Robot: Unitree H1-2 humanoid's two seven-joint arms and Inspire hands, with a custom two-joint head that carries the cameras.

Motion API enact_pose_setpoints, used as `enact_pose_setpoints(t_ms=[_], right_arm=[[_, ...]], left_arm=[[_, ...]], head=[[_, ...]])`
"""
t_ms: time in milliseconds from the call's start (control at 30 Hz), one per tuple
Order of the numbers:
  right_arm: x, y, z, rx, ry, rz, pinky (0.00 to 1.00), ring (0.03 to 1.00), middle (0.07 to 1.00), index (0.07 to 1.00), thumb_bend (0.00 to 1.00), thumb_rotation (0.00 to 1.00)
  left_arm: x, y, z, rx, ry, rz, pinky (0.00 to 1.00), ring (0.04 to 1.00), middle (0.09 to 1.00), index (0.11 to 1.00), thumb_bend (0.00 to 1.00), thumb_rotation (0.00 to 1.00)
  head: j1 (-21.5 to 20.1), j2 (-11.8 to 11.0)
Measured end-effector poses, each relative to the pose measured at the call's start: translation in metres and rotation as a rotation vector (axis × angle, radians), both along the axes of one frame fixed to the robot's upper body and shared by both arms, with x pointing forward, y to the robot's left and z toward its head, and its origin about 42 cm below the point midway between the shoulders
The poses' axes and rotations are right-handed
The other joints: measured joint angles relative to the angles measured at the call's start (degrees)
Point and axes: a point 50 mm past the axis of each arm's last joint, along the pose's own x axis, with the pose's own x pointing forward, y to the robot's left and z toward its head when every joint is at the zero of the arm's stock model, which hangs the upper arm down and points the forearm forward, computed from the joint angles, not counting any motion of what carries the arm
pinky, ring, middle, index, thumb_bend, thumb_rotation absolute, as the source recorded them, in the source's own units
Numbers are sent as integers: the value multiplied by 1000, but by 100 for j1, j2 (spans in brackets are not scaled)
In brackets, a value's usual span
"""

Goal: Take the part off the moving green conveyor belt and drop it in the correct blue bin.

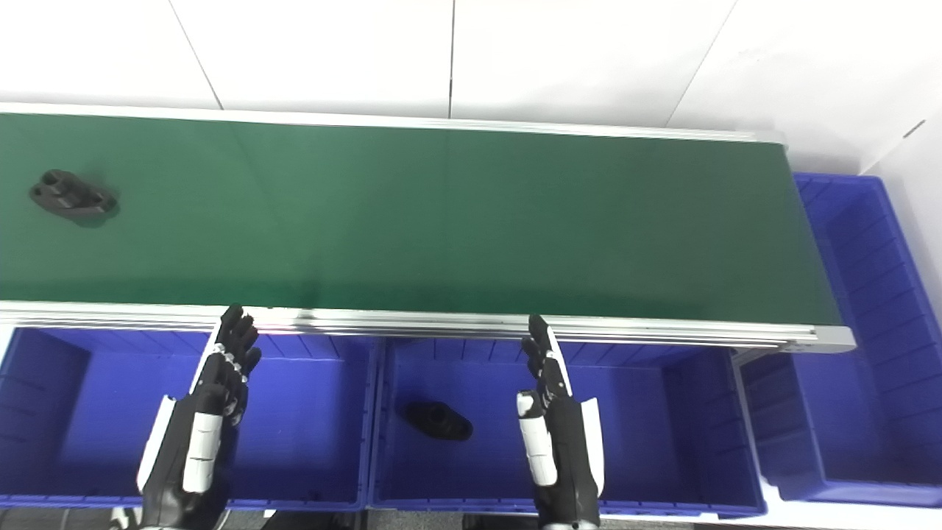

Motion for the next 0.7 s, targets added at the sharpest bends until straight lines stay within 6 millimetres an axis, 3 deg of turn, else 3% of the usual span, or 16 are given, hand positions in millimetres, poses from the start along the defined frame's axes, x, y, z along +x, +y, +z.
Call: enact_pose_setpoints(t_ms=[700], right_arm=[[0, 0, 0, 2, 0, 3, 974, 952, 971, 965, 778, 973]], left_arm=[[0, 0, 0, 0, -2, 0, 1000, 1000, 1000, 1000, 613, 955]], head=[[9, -35]])
